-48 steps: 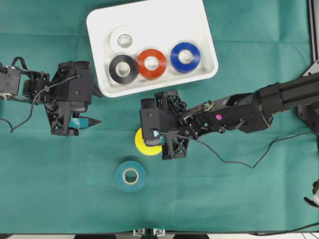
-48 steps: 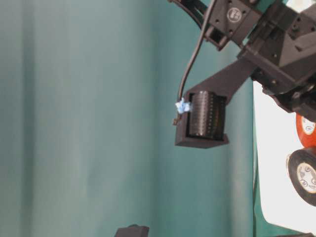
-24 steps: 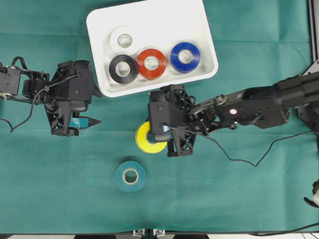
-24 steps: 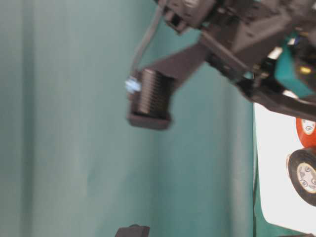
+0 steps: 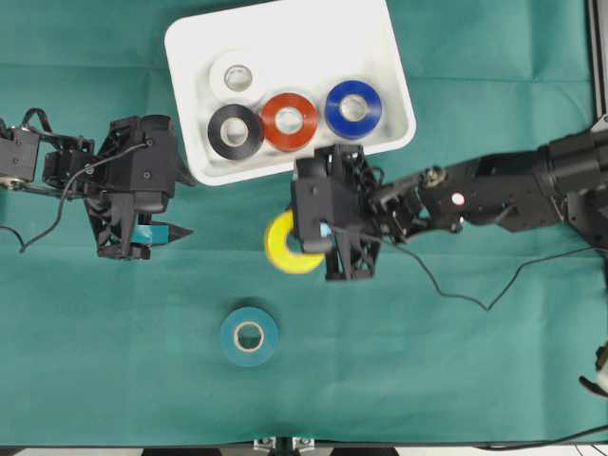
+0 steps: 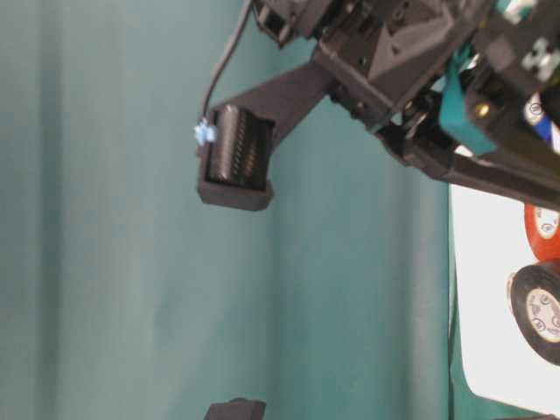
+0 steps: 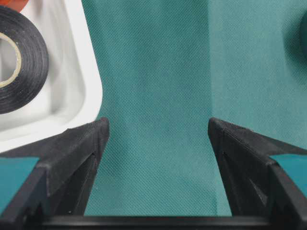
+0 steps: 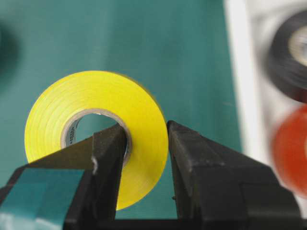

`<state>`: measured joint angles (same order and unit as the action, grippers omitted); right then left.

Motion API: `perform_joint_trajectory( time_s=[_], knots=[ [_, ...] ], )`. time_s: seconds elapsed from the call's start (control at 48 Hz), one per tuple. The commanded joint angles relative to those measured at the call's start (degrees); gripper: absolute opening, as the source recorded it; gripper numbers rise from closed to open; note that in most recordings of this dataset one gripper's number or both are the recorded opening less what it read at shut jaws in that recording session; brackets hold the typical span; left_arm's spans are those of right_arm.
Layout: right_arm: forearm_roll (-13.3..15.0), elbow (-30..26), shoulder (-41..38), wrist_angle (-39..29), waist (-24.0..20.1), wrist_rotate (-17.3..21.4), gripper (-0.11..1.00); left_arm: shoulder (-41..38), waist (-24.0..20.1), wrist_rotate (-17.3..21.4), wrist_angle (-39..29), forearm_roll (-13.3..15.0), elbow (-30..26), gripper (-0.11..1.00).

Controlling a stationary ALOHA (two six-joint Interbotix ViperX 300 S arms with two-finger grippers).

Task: Put the tape alternately from left to right into the white case.
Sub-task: 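Lift the yellow roll with the right gripper into the tray's top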

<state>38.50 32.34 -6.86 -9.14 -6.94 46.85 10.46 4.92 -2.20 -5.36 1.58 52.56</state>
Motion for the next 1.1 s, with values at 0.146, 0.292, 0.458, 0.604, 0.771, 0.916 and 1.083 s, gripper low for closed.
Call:
perform_joint_trajectory(
  time_s=[0.146,0.292,0.458,0.604,0.771,0.916,1.083],
  knots=[
    [3.08,-1.23,3.96,-1.05,5.27,-0.09,0.29,0.79,0.53,-0.09,0.18,0.00,-0.53,0.38],
    [5.89,-1.32,4.22,-0.70,8.96,-0.09,0.29,0.79,0.79,-0.18,0.26,0.09,-0.62,0.38],
    [8.79,-1.85,4.31,-0.35,12.57,-0.09,0.29,0.79,1.05,-0.18,0.26,0.00,-0.79,0.38],
    [10.90,-2.46,4.22,1.14,15.64,0.00,0.29,0.79,1.14,-0.18,0.18,0.00,-0.79,0.38],
    [12.66,-2.46,3.52,5.36,20.30,0.00,0.29,0.79,1.23,-0.44,0.18,0.00,-0.88,0.38],
    [12.74,-2.55,1.58,8.35,24.79,-0.09,0.29,0.70,1.32,-1.32,0.18,0.00,-0.88,0.38],
    [12.66,-3.16,-1.14,13.10,28.74,0.00,0.29,0.79,1.32,-2.55,0.18,0.00,-0.79,0.38]
  ],
)
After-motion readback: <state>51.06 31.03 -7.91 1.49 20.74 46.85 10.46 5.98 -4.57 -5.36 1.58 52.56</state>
